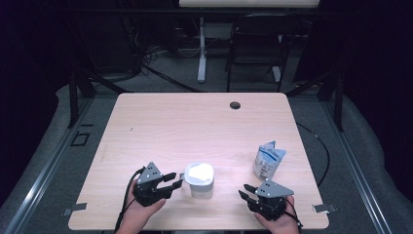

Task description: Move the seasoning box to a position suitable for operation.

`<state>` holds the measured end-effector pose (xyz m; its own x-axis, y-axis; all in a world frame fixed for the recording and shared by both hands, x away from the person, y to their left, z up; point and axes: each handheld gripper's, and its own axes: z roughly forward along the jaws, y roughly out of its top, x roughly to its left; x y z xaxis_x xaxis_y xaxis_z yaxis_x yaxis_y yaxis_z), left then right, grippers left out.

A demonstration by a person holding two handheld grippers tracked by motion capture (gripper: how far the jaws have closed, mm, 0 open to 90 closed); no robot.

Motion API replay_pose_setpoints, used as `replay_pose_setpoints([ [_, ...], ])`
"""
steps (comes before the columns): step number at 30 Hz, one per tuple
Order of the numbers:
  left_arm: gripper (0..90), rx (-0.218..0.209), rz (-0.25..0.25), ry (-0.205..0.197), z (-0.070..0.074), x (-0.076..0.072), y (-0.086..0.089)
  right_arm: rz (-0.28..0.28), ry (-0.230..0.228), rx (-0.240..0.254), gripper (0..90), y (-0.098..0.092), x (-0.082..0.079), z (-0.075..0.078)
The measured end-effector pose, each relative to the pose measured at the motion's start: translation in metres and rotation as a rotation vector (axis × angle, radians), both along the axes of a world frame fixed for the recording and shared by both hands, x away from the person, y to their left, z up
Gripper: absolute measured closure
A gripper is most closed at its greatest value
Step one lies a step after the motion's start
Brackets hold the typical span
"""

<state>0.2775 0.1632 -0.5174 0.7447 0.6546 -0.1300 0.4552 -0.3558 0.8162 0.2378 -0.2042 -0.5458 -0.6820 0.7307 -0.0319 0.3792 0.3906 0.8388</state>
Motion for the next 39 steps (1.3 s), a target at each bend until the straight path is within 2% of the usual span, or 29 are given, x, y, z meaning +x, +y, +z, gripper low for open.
replay_pose_setpoints([
  [4,60.5,-0.015,-0.020,-0.008,0.008,0.005,0.005,-0.007,-0.015,0.008,70.0,0.004,0.006,0.008],
  [7,60.8,-0.020,-0.009,-0.009,0.015,0.009,0.007,-0.002,-0.004,0.018,68.7,0.007,0.013,0.012],
  [9,60.7,-0.028,-0.013,-0.003,0.021,0.013,0.006,0.008,0.020,0.017,67.1,0.011,0.018,0.014],
  [14,55.8,-0.055,-0.026,-0.017,0.034,0.021,-0.001,0.002,0.030,0.029,67.0,0.019,0.025,0.021],
  [17,51.7,-0.036,-0.029,0.001,0.035,0.028,-0.004,0.002,0.031,0.037,66.2,0.022,0.027,0.023],
  [18,51.7,-0.034,-0.037,0.023,0.035,0.034,-0.007,0.007,0.028,0.046,62.8,0.024,0.030,0.025],
  [20,51.8,-0.032,-0.040,0.012,0.037,0.036,-0.009,0.011,0.018,0.054,61.3,0.026,0.033,0.027],
  [23,59.1,-0.014,-0.063,0.013,0.042,0.040,-0.009,0.022,0.013,0.059,56.7,0.028,0.038,0.033],
  [26,65.2,-0.021,-0.072,0.023,0.048,0.042,-0.009,0.035,0.008,0.058,53.1,0.033,0.043,0.040],
  [28,67.7,-0.027,-0.078,0.015,0.051,0.042,-0.009,0.043,0.009,0.055,50.7,0.037,0.046,0.043],
  [31,71.6,-0.013,-0.087,0.008,0.053,0.041,-0.008,0.047,0.021,0.048,47.5,0.042,0.051,0.046],
  [34,74.9,-0.002,-0.104,0.001,0.054,0.037,-0.010,0.045,0.044,0.061,49.2,0.044,0.052,0.048],
  [39,79.3,0.008,-0.122,0.000,0.052,0.033,-0.013,0.031,0.014,0.040,59.5,0.045,0.049,0.050],
])
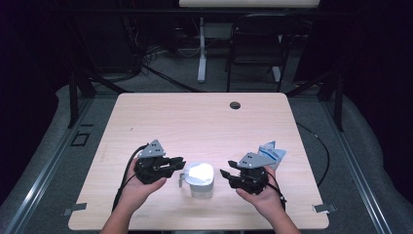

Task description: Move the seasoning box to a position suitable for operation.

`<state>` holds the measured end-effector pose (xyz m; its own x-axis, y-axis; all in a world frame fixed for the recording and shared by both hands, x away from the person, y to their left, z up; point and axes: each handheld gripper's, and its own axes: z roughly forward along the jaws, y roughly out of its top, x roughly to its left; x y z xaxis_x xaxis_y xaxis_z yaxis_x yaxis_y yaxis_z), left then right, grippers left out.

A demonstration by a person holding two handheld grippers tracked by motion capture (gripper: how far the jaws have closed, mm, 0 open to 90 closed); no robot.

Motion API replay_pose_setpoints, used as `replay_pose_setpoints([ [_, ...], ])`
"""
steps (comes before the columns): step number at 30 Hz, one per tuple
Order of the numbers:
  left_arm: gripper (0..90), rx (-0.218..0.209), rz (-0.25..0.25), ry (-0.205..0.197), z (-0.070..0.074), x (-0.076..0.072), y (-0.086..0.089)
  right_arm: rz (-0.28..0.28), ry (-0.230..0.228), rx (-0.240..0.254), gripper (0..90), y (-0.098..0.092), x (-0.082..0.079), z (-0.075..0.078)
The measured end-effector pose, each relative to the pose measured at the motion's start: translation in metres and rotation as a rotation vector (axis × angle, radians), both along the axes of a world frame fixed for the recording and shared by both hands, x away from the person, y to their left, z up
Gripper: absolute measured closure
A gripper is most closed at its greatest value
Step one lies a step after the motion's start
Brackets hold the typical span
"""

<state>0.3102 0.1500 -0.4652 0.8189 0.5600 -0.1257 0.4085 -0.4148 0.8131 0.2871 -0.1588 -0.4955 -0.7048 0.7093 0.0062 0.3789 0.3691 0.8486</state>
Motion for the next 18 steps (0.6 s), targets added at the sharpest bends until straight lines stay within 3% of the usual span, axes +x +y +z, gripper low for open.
replay_pose_setpoints([
  [14,90.0,-0.003,-0.024,0.009,0.003,-0.008,-0.008,0.025,-0.028,0.004,78.4,-0.001,-0.011,0.000],
  [18,90.0,0.003,-0.032,0.014,0.003,-0.010,-0.011,0.035,-0.041,-0.023,83.3,0.002,-0.013,0.000],
])
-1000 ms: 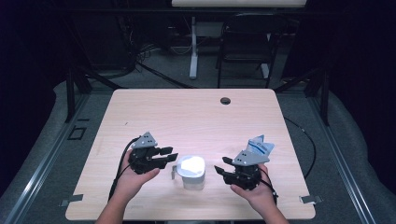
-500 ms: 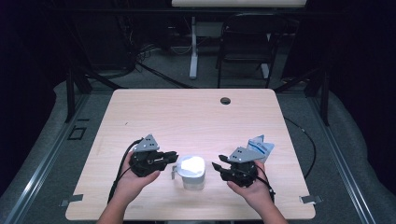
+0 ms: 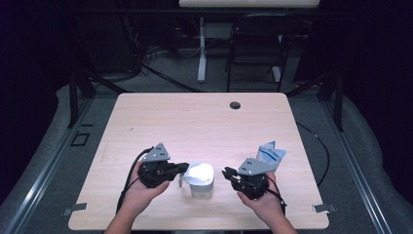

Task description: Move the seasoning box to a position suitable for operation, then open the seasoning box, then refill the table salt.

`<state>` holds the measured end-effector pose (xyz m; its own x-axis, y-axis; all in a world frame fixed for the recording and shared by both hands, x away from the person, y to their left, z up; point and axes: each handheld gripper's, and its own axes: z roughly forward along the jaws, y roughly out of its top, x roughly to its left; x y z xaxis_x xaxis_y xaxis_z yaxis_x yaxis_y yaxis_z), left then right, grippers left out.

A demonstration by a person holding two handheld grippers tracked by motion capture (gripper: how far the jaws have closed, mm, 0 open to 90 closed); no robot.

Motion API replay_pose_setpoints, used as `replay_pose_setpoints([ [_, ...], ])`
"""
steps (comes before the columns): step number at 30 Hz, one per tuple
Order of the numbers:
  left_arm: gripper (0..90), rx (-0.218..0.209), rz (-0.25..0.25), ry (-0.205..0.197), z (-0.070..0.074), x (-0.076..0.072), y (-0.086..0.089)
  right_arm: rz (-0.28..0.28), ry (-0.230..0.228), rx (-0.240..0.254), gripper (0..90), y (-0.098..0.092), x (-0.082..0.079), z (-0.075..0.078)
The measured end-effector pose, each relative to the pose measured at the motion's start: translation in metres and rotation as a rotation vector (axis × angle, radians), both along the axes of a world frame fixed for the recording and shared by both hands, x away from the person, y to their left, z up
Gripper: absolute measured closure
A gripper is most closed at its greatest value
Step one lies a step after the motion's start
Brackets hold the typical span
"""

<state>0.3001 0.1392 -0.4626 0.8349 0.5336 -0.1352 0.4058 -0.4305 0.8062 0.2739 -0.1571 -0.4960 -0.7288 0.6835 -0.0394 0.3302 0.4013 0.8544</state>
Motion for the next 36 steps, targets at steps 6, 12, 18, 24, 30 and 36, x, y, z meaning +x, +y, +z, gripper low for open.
replay_pose_setpoints([
  [6,90.0,-0.004,-0.009,0.006,0.000,0.000,0.000,0.004,-0.005,-0.003,88.7,0.000,-0.001,-0.001],
  [12,90.0,0.003,-0.021,0.012,0.000,-0.001,-0.003,0.009,-0.006,0.001,90.0,0.000,-0.002,0.000],
  [18,90.0,0.038,-0.005,0.000,-0.005,0.002,-0.007,0.004,0.001,-0.007,89.2,-0.003,-0.003,-0.005],
  [24,90.0,0.062,0.000,0.013,-0.011,0.005,-0.008,0.000,0.008,0.001,89.0,-0.005,-0.002,-0.004],
  [30,90.0,0.074,0.001,0.023,-0.012,0.006,-0.008,0.006,0.015,0.002,88.4,-0.003,-0.001,-0.006],
  [36,90.0,0.070,0.001,0.021,-0.015,0.006,-0.009,0.009,0.020,0.006,88.4,-0.003,-0.001,-0.007],
])
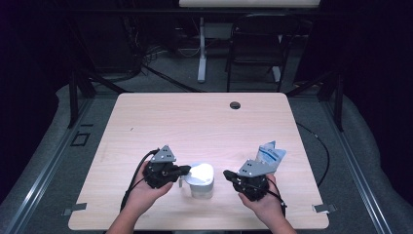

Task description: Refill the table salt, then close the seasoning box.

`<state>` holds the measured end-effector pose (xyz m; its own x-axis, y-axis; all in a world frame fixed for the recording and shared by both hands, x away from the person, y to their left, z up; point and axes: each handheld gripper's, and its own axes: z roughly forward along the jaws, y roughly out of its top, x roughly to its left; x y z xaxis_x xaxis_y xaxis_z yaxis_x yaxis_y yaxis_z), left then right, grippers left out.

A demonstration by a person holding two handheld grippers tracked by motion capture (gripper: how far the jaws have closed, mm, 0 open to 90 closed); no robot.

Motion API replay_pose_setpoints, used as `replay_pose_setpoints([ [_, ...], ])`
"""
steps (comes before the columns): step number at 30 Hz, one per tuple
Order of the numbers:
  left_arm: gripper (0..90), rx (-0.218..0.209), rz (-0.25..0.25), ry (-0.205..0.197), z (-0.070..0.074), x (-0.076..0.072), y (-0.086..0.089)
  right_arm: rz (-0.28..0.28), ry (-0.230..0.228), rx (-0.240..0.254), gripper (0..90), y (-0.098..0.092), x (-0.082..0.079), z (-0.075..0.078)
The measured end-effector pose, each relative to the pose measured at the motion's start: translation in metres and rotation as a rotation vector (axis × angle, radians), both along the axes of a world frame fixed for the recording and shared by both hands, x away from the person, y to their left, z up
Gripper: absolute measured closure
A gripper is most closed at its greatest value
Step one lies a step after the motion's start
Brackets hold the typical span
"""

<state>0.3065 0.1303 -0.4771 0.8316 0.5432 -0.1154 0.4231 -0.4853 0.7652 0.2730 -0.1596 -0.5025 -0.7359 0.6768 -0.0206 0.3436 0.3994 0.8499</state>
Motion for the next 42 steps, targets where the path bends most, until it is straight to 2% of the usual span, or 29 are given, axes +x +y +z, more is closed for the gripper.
replay_pose_setpoints([
  [18,90.0,0.015,0.003,-0.007,0.0009,-0.0015,-0.0010,0.009,0.002,-0.006,89.9,0.0032,-0.0008,0.0010],
  [31,90.0,0.008,0.008,-0.003,0.0004,-0.0016,0.0000,0.023,0.006,-0.018,90.0,0.0064,-0.0016,0.0011],
  [42,90.0,-0.001,0.015,-0.003,-0.0005,-0.0008,0.0028,0.048,0.007,-0.007,90.0,0.0096,-0.0041,0.0022],
])
